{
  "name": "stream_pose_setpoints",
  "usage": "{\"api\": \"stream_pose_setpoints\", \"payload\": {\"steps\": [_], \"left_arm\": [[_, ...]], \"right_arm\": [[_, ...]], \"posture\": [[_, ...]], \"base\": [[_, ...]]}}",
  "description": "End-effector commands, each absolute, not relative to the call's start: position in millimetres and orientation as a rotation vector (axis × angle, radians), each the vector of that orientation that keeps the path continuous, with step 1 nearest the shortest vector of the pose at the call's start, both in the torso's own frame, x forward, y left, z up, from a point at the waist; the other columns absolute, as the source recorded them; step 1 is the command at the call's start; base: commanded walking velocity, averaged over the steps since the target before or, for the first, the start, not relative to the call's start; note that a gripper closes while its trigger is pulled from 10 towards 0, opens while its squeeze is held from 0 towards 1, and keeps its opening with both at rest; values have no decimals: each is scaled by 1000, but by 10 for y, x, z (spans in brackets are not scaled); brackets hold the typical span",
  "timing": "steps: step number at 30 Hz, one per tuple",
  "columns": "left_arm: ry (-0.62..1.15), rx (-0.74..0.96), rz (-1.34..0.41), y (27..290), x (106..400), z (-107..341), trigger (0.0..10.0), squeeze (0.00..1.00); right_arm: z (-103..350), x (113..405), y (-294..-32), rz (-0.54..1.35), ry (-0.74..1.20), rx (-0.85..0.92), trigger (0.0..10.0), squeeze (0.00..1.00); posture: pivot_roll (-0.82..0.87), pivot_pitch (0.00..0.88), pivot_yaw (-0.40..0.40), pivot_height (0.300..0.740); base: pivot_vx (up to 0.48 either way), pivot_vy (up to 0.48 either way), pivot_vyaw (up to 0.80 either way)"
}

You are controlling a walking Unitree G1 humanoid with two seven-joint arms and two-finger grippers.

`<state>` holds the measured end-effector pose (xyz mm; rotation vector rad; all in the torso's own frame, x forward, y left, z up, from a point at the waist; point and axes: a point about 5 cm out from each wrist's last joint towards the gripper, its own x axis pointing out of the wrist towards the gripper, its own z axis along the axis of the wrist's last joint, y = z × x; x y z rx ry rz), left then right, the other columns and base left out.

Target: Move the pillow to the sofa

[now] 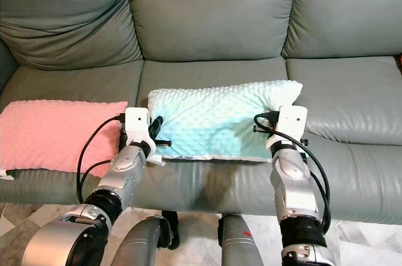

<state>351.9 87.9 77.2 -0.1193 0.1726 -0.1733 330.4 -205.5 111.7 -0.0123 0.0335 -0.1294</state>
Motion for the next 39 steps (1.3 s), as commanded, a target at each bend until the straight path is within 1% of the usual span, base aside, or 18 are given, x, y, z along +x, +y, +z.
{"api": "stream_pose_setpoints", "payload": {"steps": [1,4,9,20,21,22,23,31,39], "left_arm": [[221,-131,-147,891,3437,632,10000,0],[230,-149,-170,793,3394,597,10000,0],[255,-143,-192,716,3313,509,10000,0],[259,-157,-207,625,3288,503,10000,0],[255,-167,-212,612,3291,513,10000,886],[253,-159,-213,611,3293,516,10000,886],[250,-156,-211,615,3293,517,10000,1000],[258,-127,-180,694,3271,467,10000,1000],[282,-98,-172,696,3233,410,10000,1000]], "right_arm": [[1023,3257,-2064,-142,56,2,10000,0],[959,3227,-2063,-148,78,-11,10000,0],[822,3129,-2081,-175,114,-39,10000,0],[795,3115,-2170,-218,114,-46,10000,0],[810,3124,-2190,-227,106,-43,10000,1000],[819,3129,-2197,-231,102,-46,10000,1000],[824,3133,-2205,-233,101,-48,10000,1000],[827,3147,-2232,-241,93,-51,10000,1000],[836,3159,-2277,-261,85,-55,10000,1000]], "posture": [[-114,424,143,740],[-114,423,141,740],[-113,420,142,740],[-109,413,148,740],[-109,413,148,740],[-110,413,149,740],[-110,412,149,740],[-102,414,153,740],[-97,419,157,740]], "base": [[0,0,0],[0,0,0],[0,0,0],[0,0,0],[0,0,0],[0,0,0],[0,0,0],[0,0,0],[0,0,0]]}}
